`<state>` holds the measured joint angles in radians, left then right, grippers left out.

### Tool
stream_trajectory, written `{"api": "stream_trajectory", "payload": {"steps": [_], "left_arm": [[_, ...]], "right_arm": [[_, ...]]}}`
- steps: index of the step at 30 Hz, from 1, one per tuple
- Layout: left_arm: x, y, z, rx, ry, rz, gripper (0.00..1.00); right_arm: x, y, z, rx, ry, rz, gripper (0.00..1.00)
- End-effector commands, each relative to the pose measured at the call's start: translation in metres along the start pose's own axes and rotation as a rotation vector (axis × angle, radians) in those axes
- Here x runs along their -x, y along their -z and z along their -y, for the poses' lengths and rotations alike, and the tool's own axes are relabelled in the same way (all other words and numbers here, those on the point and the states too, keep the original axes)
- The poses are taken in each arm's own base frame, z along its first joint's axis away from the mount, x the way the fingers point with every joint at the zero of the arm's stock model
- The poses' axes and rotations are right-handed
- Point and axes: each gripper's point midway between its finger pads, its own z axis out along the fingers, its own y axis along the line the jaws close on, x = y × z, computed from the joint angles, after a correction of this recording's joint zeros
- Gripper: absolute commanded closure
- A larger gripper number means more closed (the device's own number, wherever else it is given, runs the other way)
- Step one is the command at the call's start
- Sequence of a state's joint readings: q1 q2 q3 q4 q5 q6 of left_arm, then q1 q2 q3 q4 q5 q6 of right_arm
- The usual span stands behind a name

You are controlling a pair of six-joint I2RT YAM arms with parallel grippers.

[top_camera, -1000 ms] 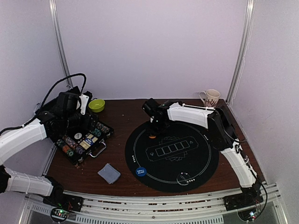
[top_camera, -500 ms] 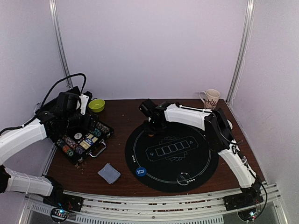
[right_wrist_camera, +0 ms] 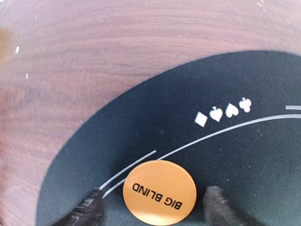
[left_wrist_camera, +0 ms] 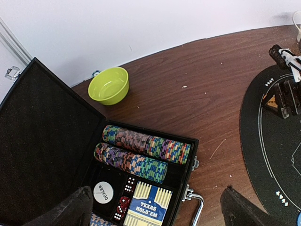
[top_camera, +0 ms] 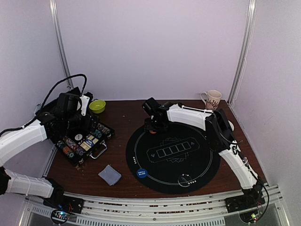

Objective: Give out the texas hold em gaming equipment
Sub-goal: Place the big blind button in the big blind area, then pick up the pile of poker chips from the chip case.

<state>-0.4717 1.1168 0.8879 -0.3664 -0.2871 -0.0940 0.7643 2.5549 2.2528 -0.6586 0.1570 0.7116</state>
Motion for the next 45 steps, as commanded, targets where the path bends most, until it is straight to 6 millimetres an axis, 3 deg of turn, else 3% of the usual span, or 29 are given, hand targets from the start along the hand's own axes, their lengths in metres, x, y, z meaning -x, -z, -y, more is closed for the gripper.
{"api": "stream_trajectory", "payload": {"steps": [1,3,6,11,13,21,22,24,26,31,35,38,45], "left_arm": [[0.007,0.002,-0.005,0.013,0.002,0.038,0.02],[0.008,0.002,-0.004,0.012,0.004,0.040,0.02],[0.011,0.004,-0.003,0.002,0.014,0.047,0.02],[0.018,0.016,0.000,-0.038,0.053,0.052,0.02],[0.020,0.024,0.001,-0.061,0.072,0.063,0.02],[0.010,0.036,0.015,-0.158,0.167,0.012,0.02],[0.007,0.036,0.017,-0.169,0.185,0.001,0.02],[0.000,0.036,0.018,-0.173,0.222,-0.025,0.02],[-0.009,0.035,0.018,-0.162,0.263,-0.058,0.02],[-0.027,0.037,0.015,-0.137,0.394,-0.107,0.02],[-0.039,0.043,0.014,-0.131,0.495,-0.120,0.02],[-0.047,0.045,0.014,-0.121,0.532,-0.149,0.02],[-0.052,0.052,0.009,-0.093,0.550,-0.172,0.02]], "right_arm": [[-0.002,-0.003,0.014,-0.040,0.007,-0.020,0.12],[0.007,0.009,0.008,-0.015,0.010,-0.001,0.01],[0.024,0.032,0.003,0.008,0.017,0.040,0.00],[0.063,0.101,-0.004,0.051,0.077,0.146,0.00],[0.069,0.128,-0.003,0.062,0.130,0.170,0.00],[0.067,0.229,0.034,0.096,0.259,0.279,0.00],[0.062,0.237,0.040,0.113,0.276,0.291,0.00],[0.063,0.273,0.051,0.186,0.272,0.371,0.00],[0.062,0.290,0.066,0.250,0.239,0.424,0.00],[0.062,0.304,0.128,0.256,0.145,0.536,0.00],[0.065,0.305,0.158,0.227,0.085,0.602,0.00],[0.070,0.303,0.165,0.210,0.067,0.625,0.00],[0.088,0.294,0.148,0.246,0.092,0.641,0.00]]}}
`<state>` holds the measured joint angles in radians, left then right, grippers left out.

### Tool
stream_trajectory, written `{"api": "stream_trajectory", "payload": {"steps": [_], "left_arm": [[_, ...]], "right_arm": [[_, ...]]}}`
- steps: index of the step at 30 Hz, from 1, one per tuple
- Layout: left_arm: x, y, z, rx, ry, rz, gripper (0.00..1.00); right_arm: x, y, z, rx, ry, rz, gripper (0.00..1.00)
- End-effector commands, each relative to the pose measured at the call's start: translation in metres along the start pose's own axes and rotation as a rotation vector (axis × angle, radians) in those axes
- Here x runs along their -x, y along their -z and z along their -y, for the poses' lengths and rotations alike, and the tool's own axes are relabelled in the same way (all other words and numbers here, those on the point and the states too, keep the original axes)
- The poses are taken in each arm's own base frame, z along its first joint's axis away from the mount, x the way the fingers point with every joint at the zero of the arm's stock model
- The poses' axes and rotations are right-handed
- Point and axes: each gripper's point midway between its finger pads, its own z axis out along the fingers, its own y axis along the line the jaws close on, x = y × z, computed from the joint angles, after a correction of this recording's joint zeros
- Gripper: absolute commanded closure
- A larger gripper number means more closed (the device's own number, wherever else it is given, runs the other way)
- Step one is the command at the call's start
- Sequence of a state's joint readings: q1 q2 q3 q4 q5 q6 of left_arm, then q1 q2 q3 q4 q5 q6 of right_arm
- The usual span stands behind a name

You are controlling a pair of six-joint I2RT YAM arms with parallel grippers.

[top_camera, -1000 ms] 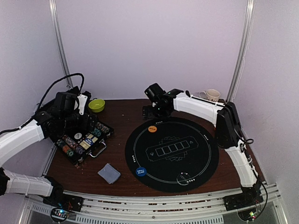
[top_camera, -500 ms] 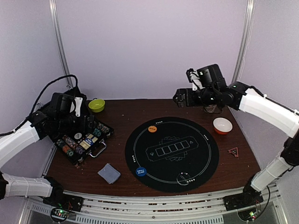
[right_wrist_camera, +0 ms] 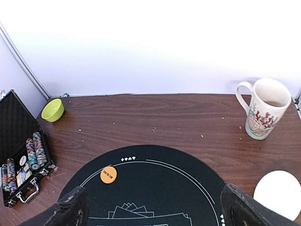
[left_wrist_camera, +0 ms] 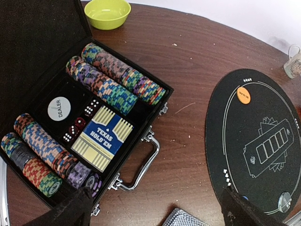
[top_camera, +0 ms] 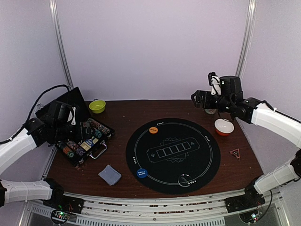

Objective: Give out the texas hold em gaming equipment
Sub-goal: Pick up the pile of poker chips from the chip case.

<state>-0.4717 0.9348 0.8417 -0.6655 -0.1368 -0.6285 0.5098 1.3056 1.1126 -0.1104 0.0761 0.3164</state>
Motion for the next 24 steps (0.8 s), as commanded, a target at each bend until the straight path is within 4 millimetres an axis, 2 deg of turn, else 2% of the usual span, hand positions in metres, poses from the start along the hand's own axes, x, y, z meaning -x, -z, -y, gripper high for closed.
{"api": "stream_trajectory", "payload": {"steps": [1,8,12,14,17,21,24], "left_arm": [[0.006,0.011,-0.004,0.009,0.053,0.031,0.02],[0.004,0.000,0.001,0.005,-0.066,-0.007,0.02],[0.007,-0.001,0.007,-0.034,-0.102,0.012,0.02],[0.007,-0.003,0.013,-0.071,-0.112,0.033,0.02],[0.002,-0.010,0.023,-0.127,-0.141,0.017,0.02],[0.000,-0.019,0.037,-0.194,-0.184,-0.006,0.02],[0.005,-0.023,0.041,-0.191,-0.240,-0.015,0.02]], "right_arm": [[0.023,-0.009,-0.014,0.054,-0.001,0.064,0.00],[0.039,-0.017,-0.009,0.002,-0.048,0.096,0.00],[0.033,-0.017,-0.006,-0.025,-0.025,0.048,0.00],[0.022,-0.016,0.010,-0.109,-0.016,0.003,0.00],[-0.009,-0.004,0.038,-0.255,-0.032,-0.125,0.00],[-0.057,0.016,0.048,-0.268,-0.045,-0.280,0.00],[-0.082,0.025,0.054,-0.278,-0.073,-0.339,0.00]]}}
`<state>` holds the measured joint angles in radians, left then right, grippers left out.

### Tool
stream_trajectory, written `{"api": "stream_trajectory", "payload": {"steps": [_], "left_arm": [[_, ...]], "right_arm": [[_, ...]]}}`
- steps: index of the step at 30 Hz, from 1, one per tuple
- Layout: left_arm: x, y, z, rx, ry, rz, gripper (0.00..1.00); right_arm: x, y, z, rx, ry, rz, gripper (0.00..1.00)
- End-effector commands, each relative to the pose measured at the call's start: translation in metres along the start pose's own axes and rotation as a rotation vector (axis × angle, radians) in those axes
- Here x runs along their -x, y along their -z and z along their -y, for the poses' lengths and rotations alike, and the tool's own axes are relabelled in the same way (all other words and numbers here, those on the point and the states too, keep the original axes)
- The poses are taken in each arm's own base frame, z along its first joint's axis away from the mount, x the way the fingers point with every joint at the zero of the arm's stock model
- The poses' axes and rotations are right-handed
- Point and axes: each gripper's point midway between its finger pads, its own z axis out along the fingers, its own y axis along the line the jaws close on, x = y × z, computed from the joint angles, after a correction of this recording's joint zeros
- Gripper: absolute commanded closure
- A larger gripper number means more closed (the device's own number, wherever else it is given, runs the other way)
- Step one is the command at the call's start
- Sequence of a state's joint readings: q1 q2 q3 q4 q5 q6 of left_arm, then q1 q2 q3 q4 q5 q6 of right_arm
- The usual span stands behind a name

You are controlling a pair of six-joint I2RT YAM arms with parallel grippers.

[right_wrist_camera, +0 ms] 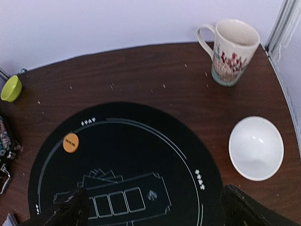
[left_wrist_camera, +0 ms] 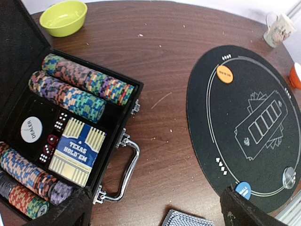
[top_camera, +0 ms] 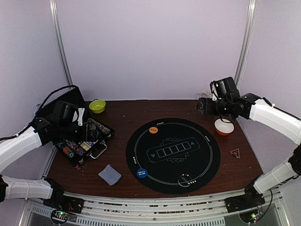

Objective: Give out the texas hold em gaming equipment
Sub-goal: Pick up the pile of poker chips from the chip case.

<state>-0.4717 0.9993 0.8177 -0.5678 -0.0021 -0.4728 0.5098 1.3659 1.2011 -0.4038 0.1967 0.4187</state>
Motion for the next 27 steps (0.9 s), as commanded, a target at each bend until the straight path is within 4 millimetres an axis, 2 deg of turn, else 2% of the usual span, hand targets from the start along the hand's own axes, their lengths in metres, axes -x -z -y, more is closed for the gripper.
{"api": "stream_trajectory", "payload": {"steps": [1,4,8,11,14,16,20,24,27], "left_arm": [[0.018,-0.007,0.013,-0.051,-0.101,0.024,0.02],[0.020,-0.013,0.012,-0.039,-0.122,-0.002,0.02],[0.008,-0.020,0.017,-0.070,-0.098,-0.075,0.02],[-0.003,-0.023,0.018,-0.084,-0.043,-0.105,0.02],[-0.011,-0.026,0.008,-0.035,-0.020,-0.130,0.02],[-0.008,-0.026,0.001,0.013,-0.019,-0.135,0.02],[0.014,-0.029,-0.001,0.059,-0.012,-0.097,0.02],[0.025,-0.046,-0.001,0.085,0.006,-0.119,0.02],[0.028,-0.058,-0.009,0.144,0.010,-0.143,0.02]], "right_arm": [[-0.056,0.010,0.029,-0.081,-0.029,-0.163,0.00],[-0.065,0.012,0.030,-0.067,-0.038,-0.184,0.00],[-0.072,0.013,0.030,-0.058,0.025,-0.216,0.00],[-0.078,0.007,0.023,-0.031,0.095,-0.277,0.00],[-0.083,-0.003,0.014,-0.009,0.149,-0.339,0.00],[-0.083,-0.007,0.011,0.001,0.169,-0.364,0.00],[-0.080,-0.012,0.008,0.009,0.201,-0.357,0.00],[-0.076,-0.012,0.011,-0.011,0.246,-0.354,0.00],[-0.079,-0.012,0.023,-0.066,0.288,-0.380,0.00]]}}
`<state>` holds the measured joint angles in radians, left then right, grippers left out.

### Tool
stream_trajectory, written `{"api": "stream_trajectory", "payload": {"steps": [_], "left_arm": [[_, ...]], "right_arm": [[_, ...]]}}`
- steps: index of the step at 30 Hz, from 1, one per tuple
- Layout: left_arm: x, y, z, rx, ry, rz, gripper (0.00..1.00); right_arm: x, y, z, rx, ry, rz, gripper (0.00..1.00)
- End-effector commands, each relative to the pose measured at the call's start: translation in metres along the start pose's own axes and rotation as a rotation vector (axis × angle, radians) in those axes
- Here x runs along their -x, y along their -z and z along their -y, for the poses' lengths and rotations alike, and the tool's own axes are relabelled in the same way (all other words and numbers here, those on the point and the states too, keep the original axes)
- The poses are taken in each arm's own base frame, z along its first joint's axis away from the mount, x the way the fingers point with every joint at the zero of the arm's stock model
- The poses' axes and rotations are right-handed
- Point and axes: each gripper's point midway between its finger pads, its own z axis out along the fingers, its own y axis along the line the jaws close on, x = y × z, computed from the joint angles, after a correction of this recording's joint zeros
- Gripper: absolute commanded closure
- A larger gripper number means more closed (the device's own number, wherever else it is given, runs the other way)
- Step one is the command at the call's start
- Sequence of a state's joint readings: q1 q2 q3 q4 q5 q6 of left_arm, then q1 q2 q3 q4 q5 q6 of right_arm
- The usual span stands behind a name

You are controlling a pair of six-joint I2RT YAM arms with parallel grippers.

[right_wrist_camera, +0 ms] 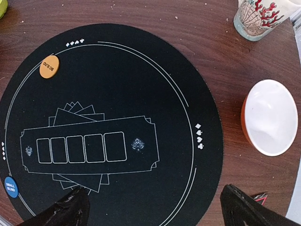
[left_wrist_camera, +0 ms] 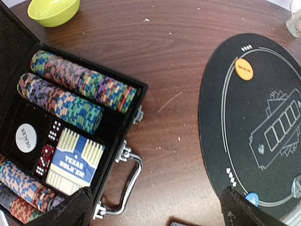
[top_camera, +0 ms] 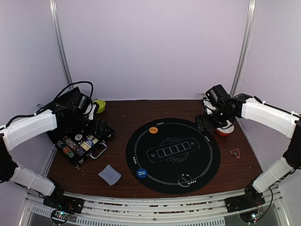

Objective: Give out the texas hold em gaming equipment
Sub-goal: Pick up the pile of poker chips from the chip case.

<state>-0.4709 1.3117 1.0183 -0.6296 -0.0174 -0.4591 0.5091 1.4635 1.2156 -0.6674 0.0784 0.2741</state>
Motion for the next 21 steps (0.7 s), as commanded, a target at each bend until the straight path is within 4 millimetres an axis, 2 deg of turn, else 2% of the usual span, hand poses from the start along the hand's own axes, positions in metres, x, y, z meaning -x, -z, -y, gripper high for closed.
{"api": "stream_trajectory", "payload": {"steps": [1,6,10,12,14,17,21], "left_arm": [[0.017,-0.012,-0.015,0.094,0.039,0.012,0.02],[0.025,-0.016,-0.047,0.167,0.120,0.011,0.02],[0.034,-0.001,-0.076,0.281,0.156,0.041,0.02],[0.033,0.004,-0.083,0.307,0.170,0.044,0.02],[0.027,0.004,-0.078,0.273,0.170,0.009,0.02],[0.003,0.005,-0.063,0.188,0.183,-0.090,0.14],[-0.027,0.017,-0.068,0.225,0.162,-0.230,0.23]], "right_arm": [[-0.002,0.003,0.017,-0.085,0.065,-0.033,0.00],[-0.001,0.003,0.016,-0.079,0.079,-0.035,0.00],[0.005,-0.002,0.010,-0.052,0.075,-0.016,0.00],[0.005,-0.006,0.008,-0.050,0.083,-0.025,0.00],[0.005,-0.010,0.007,-0.050,0.095,-0.042,0.00],[0.005,-0.014,0.007,-0.054,0.117,-0.059,0.00],[0.007,-0.019,0.004,-0.047,0.138,-0.071,0.00]]}}
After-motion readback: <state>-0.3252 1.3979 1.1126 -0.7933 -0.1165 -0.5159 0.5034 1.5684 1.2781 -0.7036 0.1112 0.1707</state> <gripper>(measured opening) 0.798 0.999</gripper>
